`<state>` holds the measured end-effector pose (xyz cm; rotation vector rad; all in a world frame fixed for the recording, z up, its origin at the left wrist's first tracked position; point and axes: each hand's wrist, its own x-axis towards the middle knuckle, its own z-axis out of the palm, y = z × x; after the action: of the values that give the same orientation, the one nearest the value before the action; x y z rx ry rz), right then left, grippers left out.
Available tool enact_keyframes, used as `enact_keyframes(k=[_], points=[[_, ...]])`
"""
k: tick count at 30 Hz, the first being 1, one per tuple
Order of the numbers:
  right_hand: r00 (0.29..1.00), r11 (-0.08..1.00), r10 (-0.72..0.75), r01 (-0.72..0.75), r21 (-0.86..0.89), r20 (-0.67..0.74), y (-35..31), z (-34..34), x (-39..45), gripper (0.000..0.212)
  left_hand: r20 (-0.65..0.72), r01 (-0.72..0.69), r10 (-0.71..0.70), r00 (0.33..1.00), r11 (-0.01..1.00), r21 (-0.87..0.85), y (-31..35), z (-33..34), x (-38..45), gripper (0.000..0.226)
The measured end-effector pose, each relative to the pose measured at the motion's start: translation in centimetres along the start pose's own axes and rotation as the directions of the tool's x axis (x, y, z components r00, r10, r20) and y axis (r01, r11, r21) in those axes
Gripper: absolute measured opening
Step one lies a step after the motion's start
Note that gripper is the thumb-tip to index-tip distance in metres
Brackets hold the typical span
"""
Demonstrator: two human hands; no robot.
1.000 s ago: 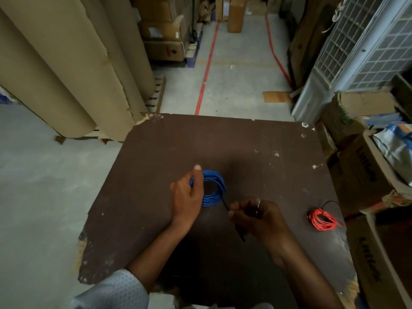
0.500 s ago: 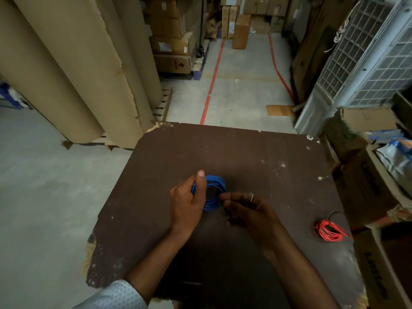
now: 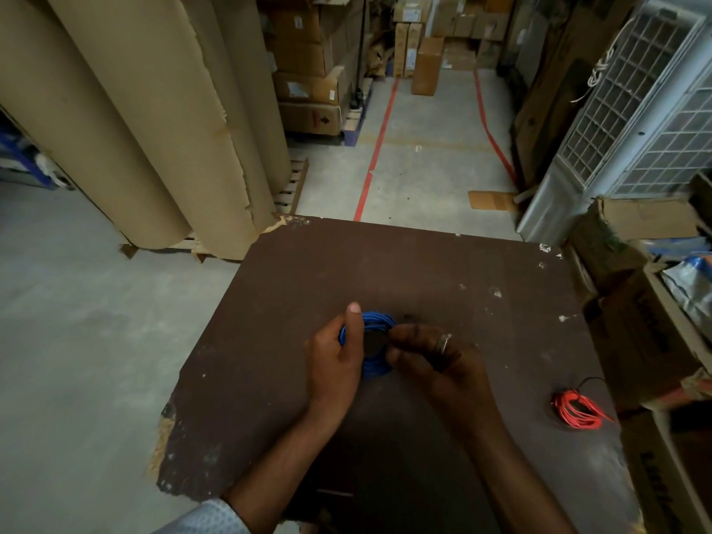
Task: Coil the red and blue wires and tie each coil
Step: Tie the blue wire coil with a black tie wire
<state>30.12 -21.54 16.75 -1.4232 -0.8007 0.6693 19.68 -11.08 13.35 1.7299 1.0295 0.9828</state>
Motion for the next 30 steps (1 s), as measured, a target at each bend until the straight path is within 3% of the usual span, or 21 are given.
enact_keyframes(k=[3,8,13,16,19,24,30], points=[[0.976,0.928,-0.218,0.206,-0.310,-0.006,1.0,-0.2,0.2,0.009,0.027,0.070,-0.069,0.997,0.996,-0.053,0.7,0.1,-0.3,0.042],[0.917,0.768,-0.399,0.341,-0.541,0.011,1.7,-0.4,0.8,0.007,0.028,0.139,-0.136,0.990,0.985,-0.102,1.5,0.3,-0.6,0.046],[0.902,0.765,-0.431,0.373,-0.525,0.013,2.3,-0.6,1.1,0.014,0.054,0.196,-0.190,0.980,0.971,-0.138,1.6,0.2,-0.7,0.045],[0.953,0.888,-0.300,0.291,-0.355,0.032,3.1,-0.7,1.3,0.019,0.059,0.169,-0.162,0.985,0.975,-0.142,1.9,0.1,-1.0,0.044],[0.970,0.927,-0.229,0.241,-0.288,0.077,3.1,-0.8,1.5,0.011,0.043,0.093,-0.088,0.995,0.988,-0.126,2.2,-0.1,-1.4,0.044],[0.910,0.796,-0.397,0.405,-0.450,0.116,2.8,-1.0,1.3,0.014,0.081,0.095,-0.087,0.993,0.991,-0.099,2.1,0.0,-1.7,0.040],[0.910,0.724,-0.411,0.357,-0.591,0.046,3.2,0.0,0.7,0.026,0.061,0.325,-0.320,0.946,0.938,-0.121,2.3,0.3,-1.2,0.047]])
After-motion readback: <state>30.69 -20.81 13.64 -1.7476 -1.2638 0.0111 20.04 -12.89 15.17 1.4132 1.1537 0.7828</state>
